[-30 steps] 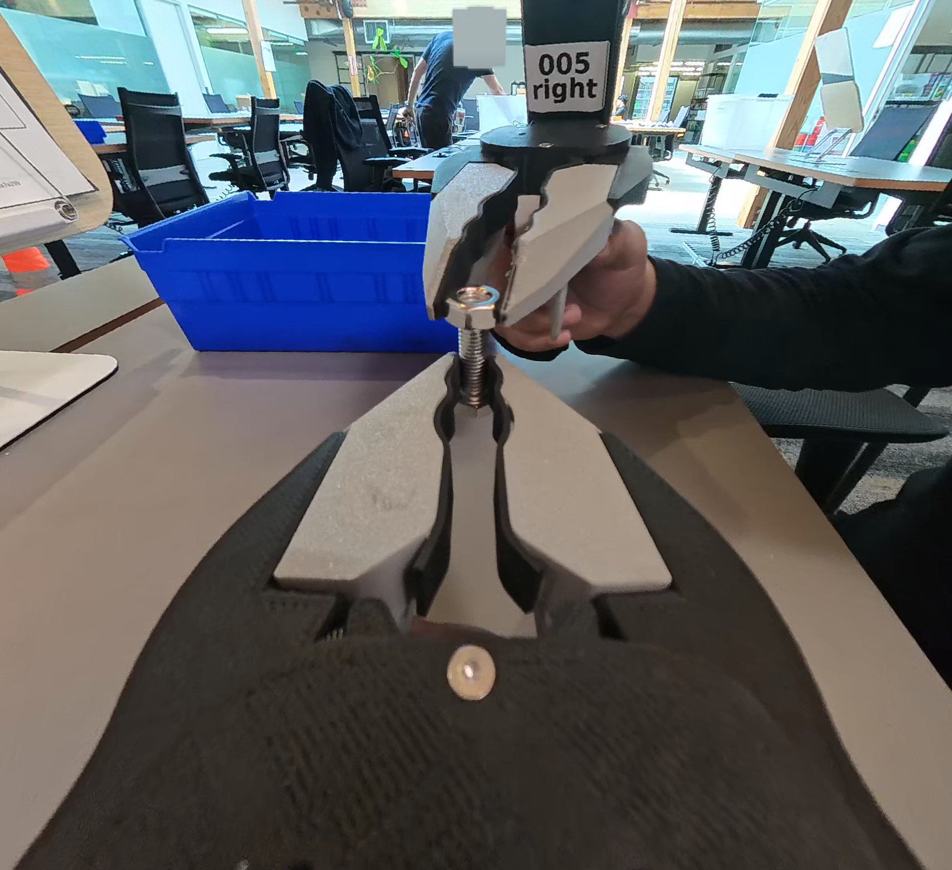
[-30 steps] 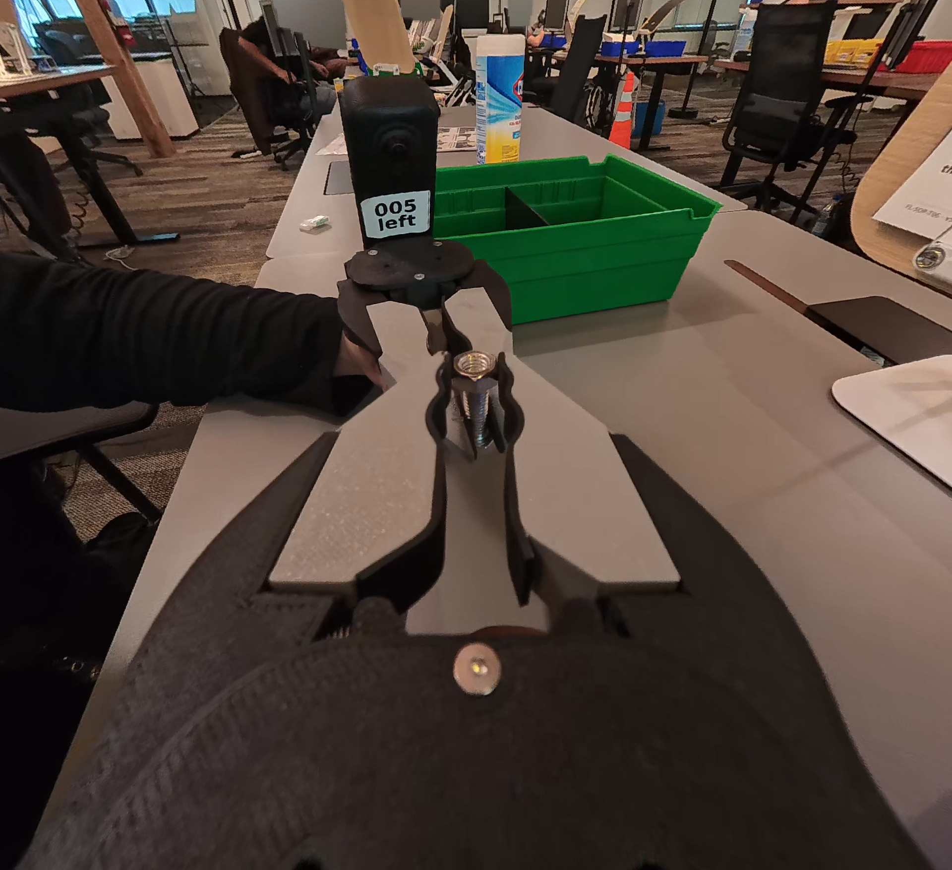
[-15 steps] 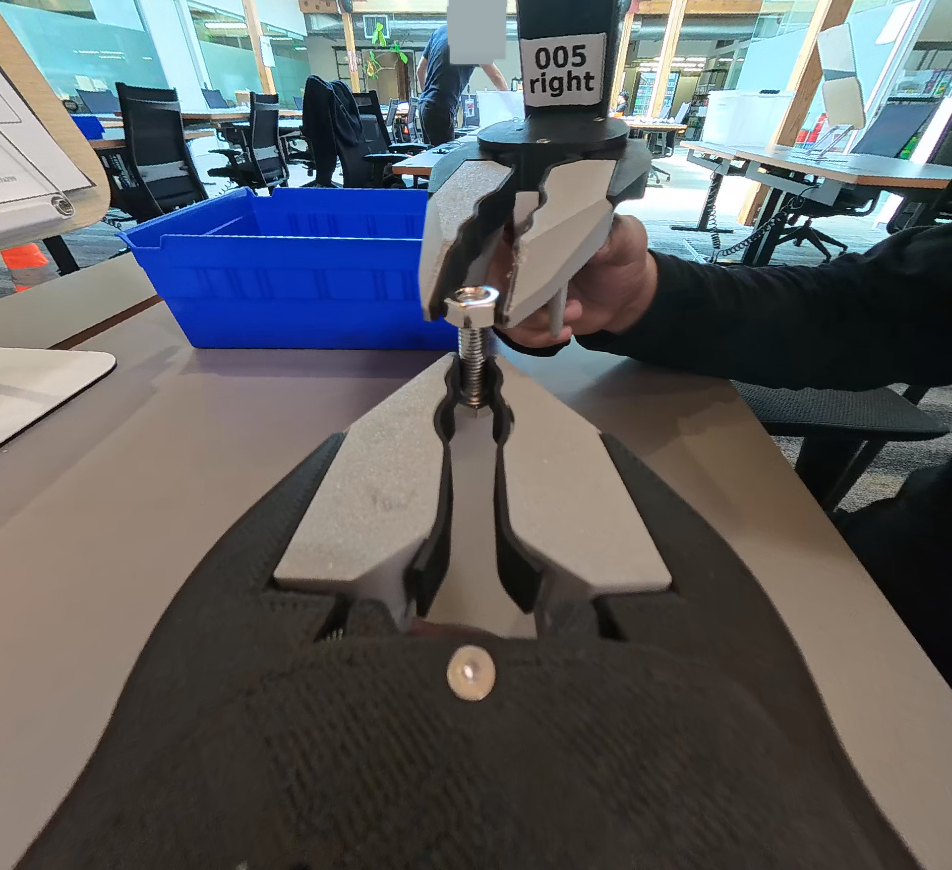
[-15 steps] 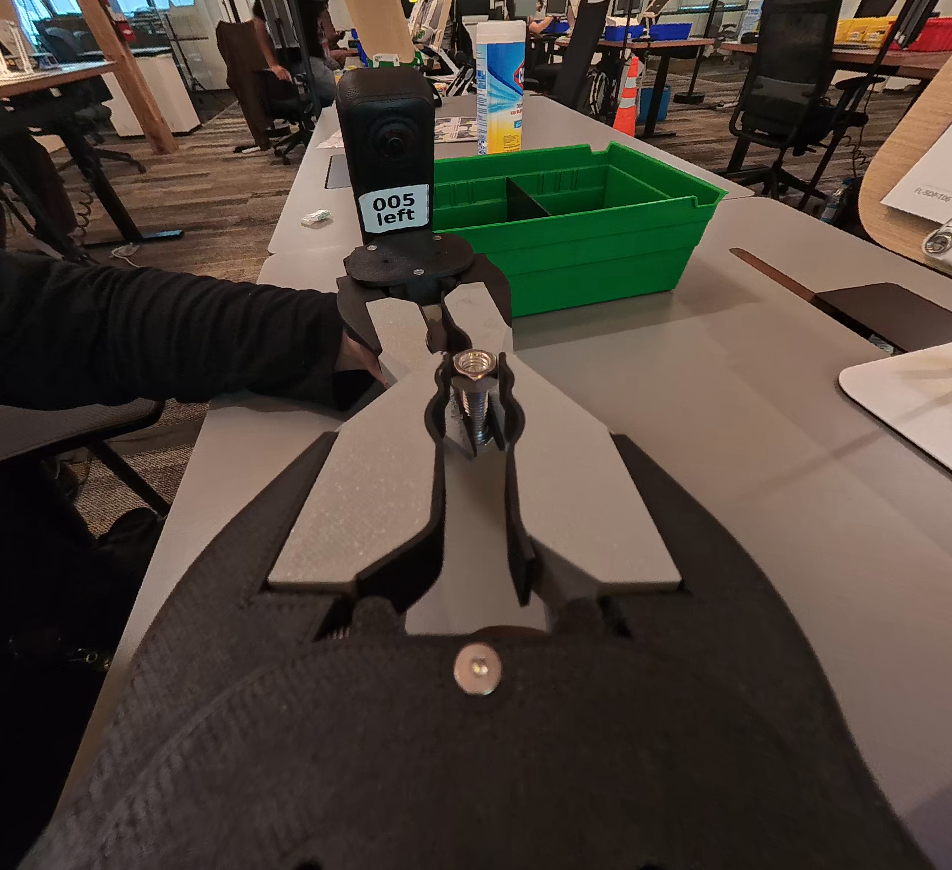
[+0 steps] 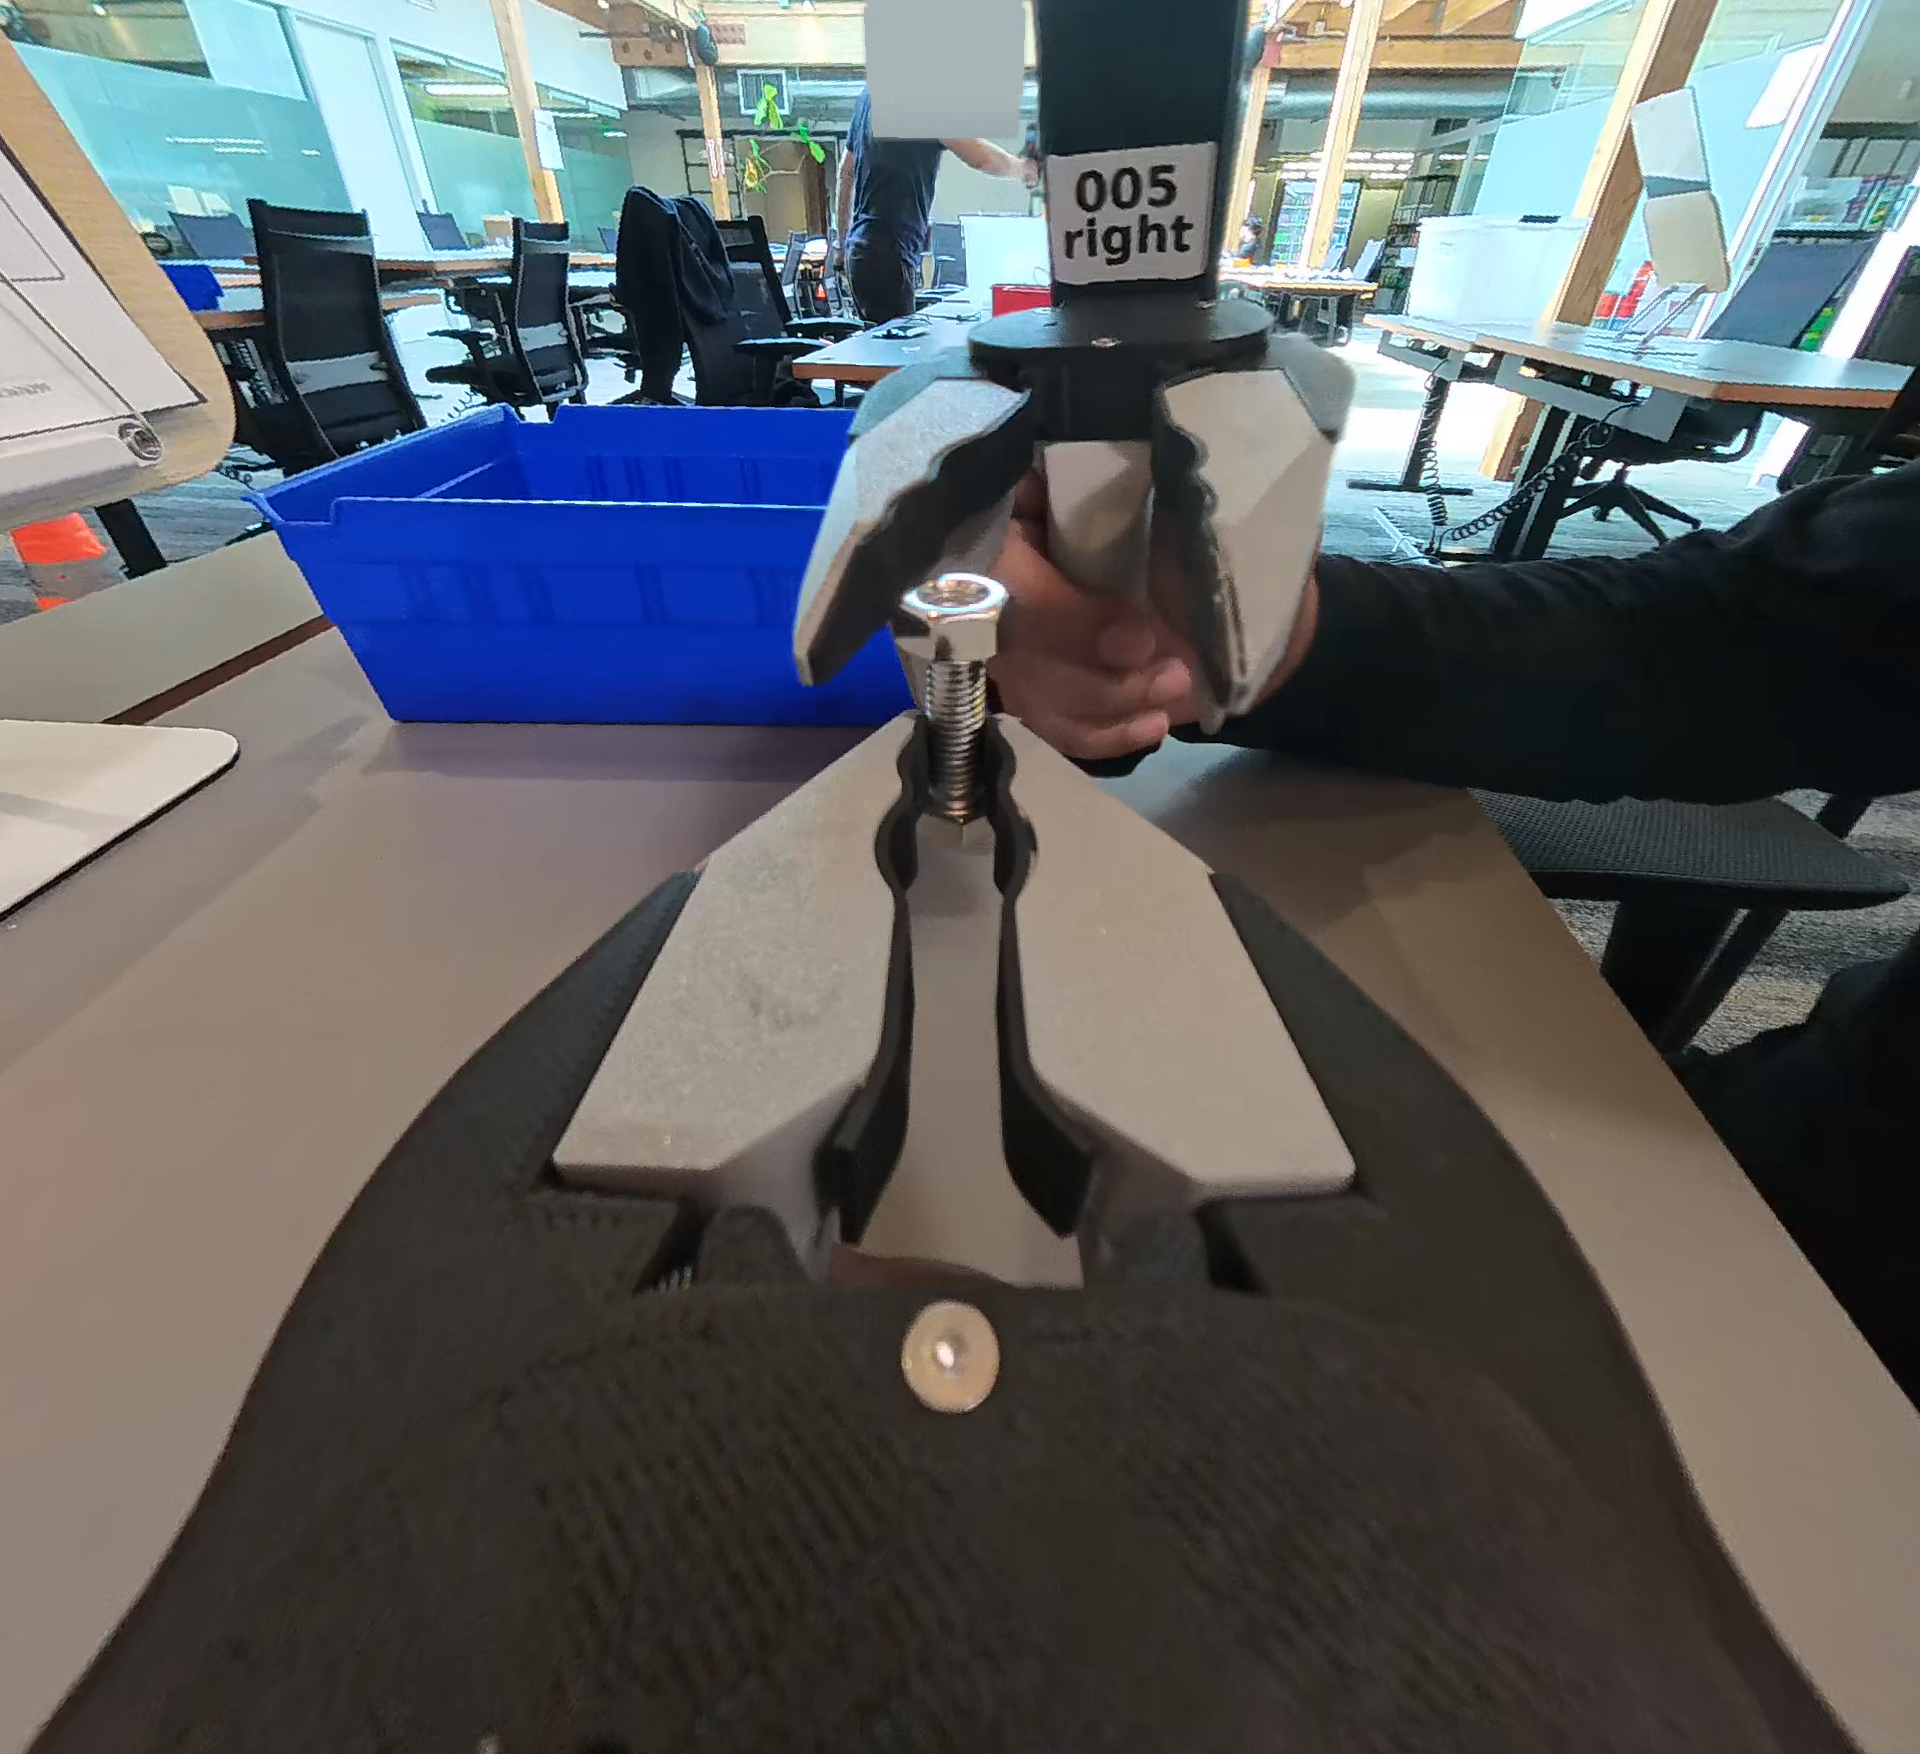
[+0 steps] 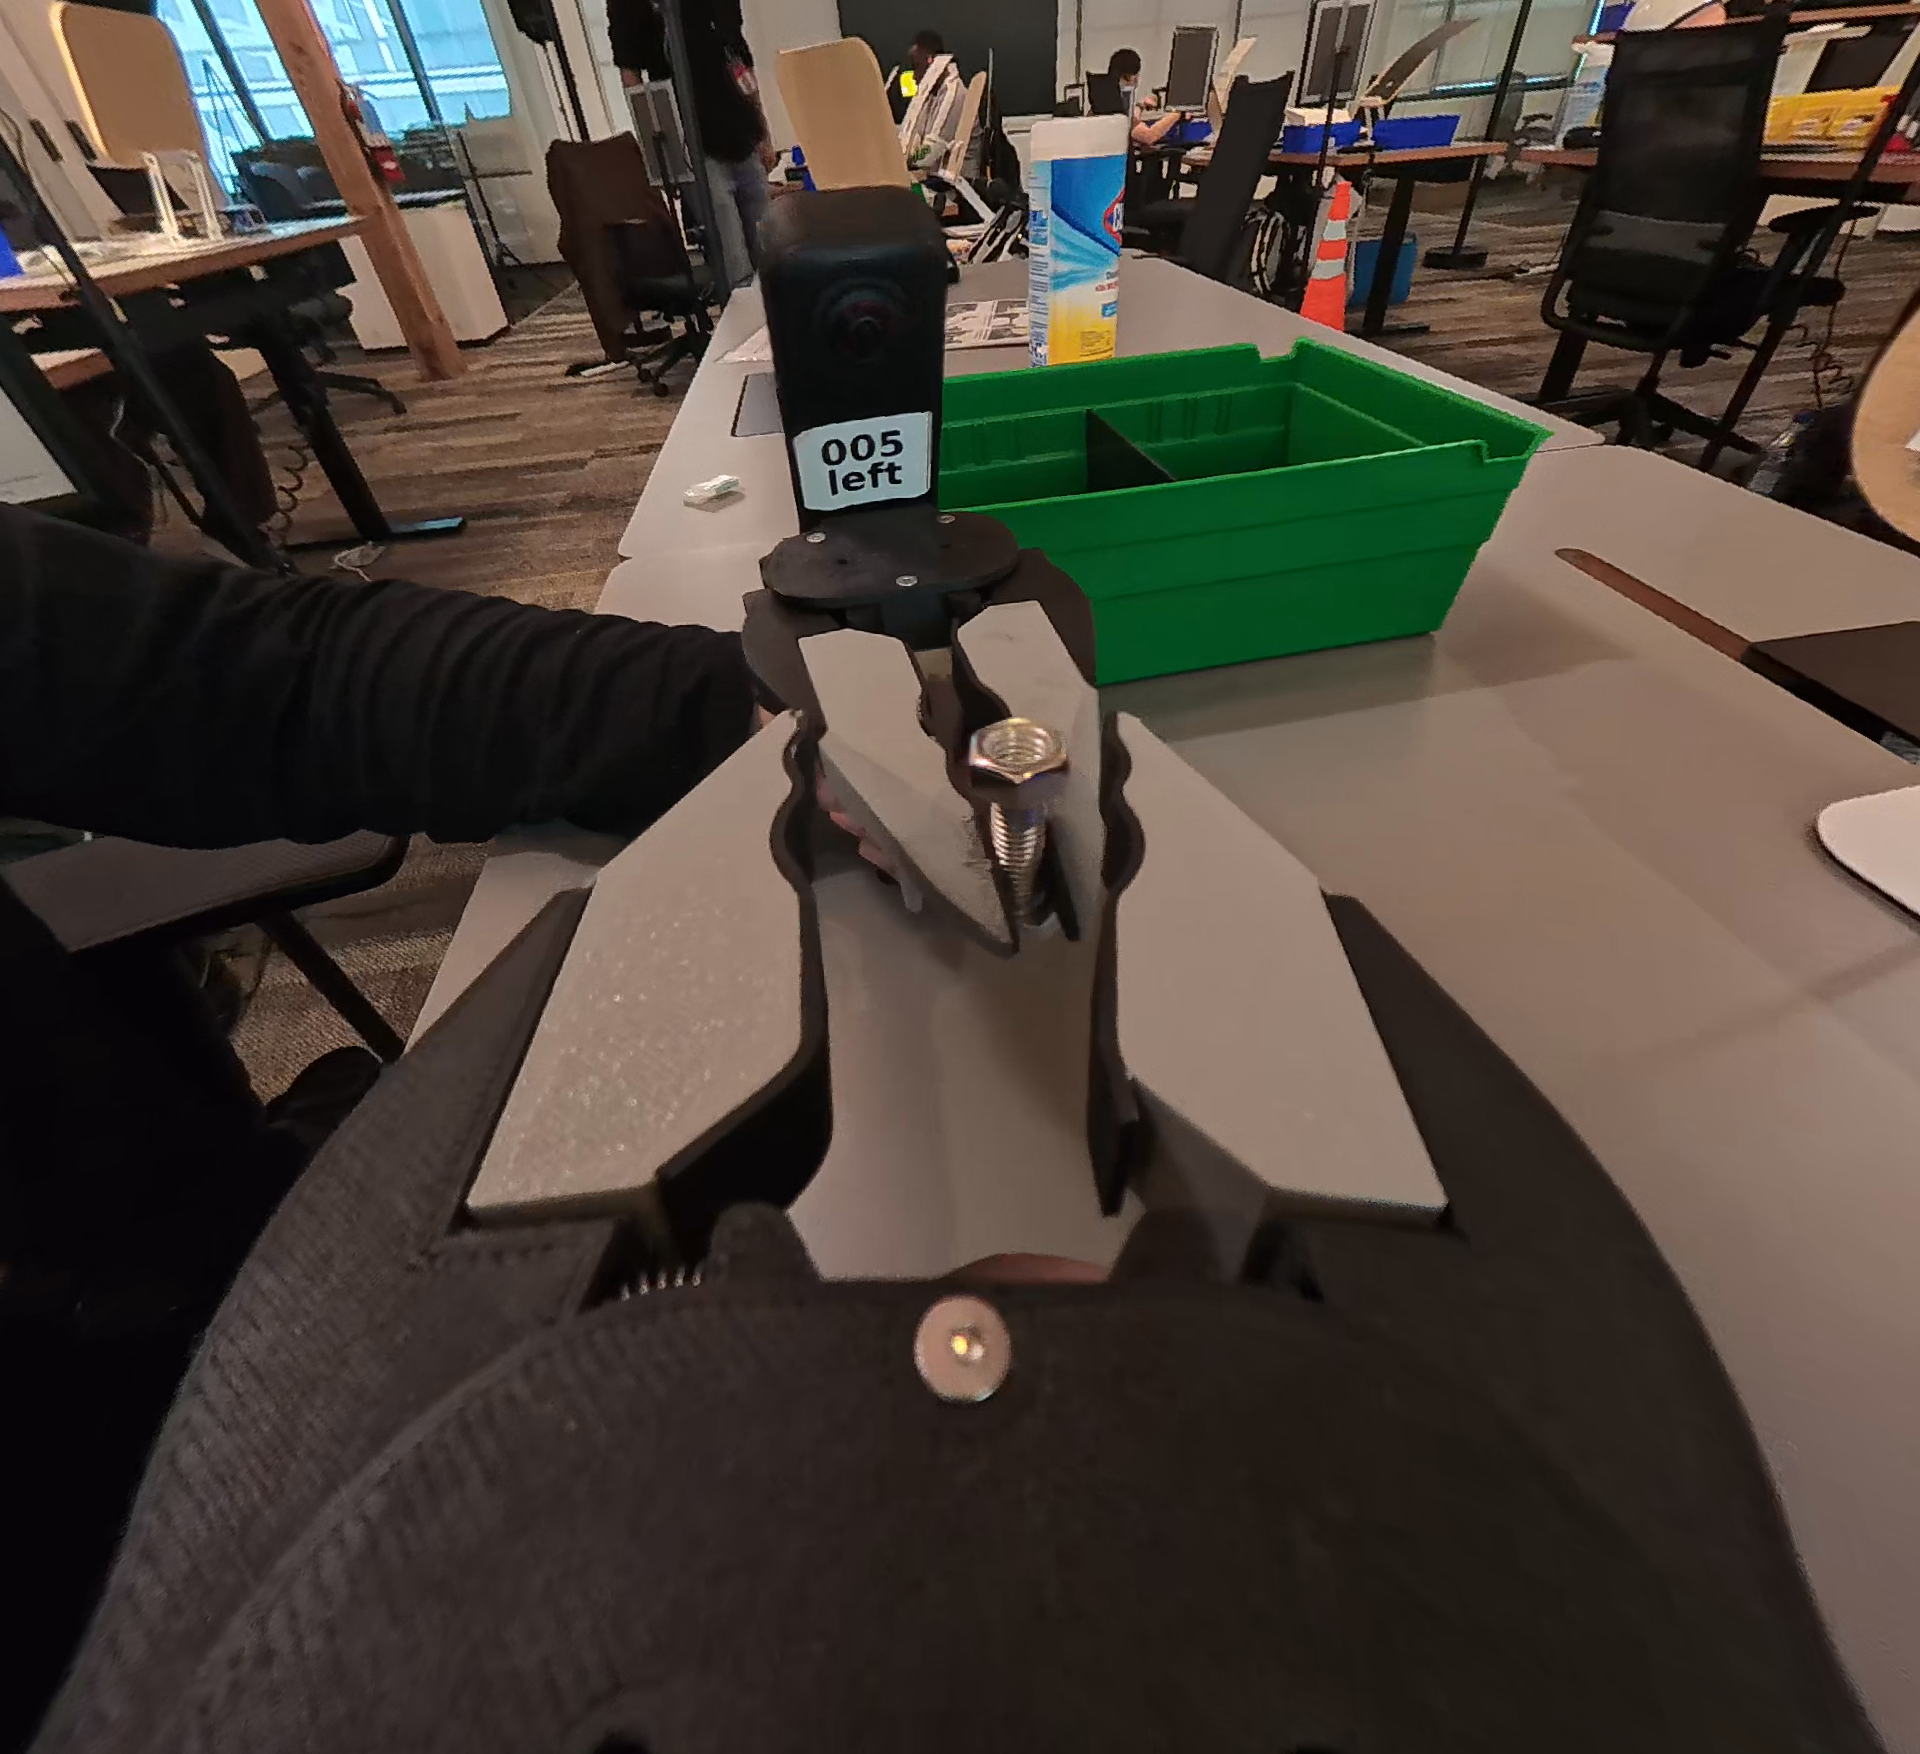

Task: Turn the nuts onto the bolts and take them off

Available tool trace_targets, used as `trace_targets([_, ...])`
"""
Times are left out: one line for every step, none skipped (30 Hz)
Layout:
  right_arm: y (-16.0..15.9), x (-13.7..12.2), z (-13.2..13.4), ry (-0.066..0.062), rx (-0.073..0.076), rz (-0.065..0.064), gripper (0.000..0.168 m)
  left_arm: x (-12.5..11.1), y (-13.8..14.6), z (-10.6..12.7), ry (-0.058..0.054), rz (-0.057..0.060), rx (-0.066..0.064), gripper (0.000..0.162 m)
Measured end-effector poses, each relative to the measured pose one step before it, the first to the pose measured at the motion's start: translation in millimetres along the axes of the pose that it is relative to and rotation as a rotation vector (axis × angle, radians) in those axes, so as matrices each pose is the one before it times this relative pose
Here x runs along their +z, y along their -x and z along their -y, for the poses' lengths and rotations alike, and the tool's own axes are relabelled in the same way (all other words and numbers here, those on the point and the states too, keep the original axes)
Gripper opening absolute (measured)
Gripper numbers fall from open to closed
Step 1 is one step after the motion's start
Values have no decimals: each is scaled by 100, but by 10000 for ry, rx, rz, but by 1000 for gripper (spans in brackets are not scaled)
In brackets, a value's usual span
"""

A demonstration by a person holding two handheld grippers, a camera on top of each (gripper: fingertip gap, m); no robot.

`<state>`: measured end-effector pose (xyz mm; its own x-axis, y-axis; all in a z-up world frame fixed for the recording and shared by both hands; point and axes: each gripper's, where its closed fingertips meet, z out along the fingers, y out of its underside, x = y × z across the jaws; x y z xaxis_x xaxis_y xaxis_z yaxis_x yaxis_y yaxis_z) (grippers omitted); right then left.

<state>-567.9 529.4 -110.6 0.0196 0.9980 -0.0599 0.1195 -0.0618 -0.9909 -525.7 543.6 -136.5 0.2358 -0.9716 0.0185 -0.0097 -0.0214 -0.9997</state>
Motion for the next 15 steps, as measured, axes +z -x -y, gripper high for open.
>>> trace_targets([102, 146, -105, 63, -63, -11, 52, -24, 137, 7, -5, 82, 7, 6])
trace_targets([68, 105, -97, 63, -82, -26, 52, -22, 96, -16, 5, 42, -13, 6])
trace_targets([19, 58, -82, 58, -70, -38, 52, -21, 86, -3, -4, 25, -26, 6])
trace_targets([-52, 23, -57, 38, -30, -51, 52, -22, 134, 15, -18, 75, -2, 6])
trace_targets([-91, -22, -21, 7, 14, -50, 52, -19, 137, 1, 0, 67, -5, 6])
trace_targets([-47, -34, 3, -4, 55, 4, 53, -29, 78, -1, 1, 29, -16, 6])
trace_targets([-54, -64, 37, -32, 52, 9, 53, -21, 85, 24, -17, 43, -7, 6])
trace_targets([-88, -90, 47, -28, 28, -25, 53, -31, 110, 35, -18, 58, -5, 6])
trace_targets([-91, -86, 31, -8, 9, -32, 53, -24, 122, 18, -5, 58, -11, 6])
trace_targets([-70, -77, 19, -6, 0, -27, 53, -48, 138, 34, -16, 69, -9, 6])
trace_targets([-61, -79, 28, -6, -4, -25, 52, -52, 130, 38, -20, 56, -15, 6])
trace_targets([-39, -69, -2, 10, -11, -14, 51, -57, 82, 32, -8, 26, -36, 6])
trace_targets([-89, -68, -19, 23, -17, -47, 51, -41, 71, 29, -19, 23, -29, 6])
trace_targets([-178, -59, -13, 12, -24, -99, 51, -25, 11, 44, -24, -4, -24, 6])
trace_targets([-220, -60, 0, 3, 3, -106, 51, 1, -35, 19, -6, -29, -22, 6])
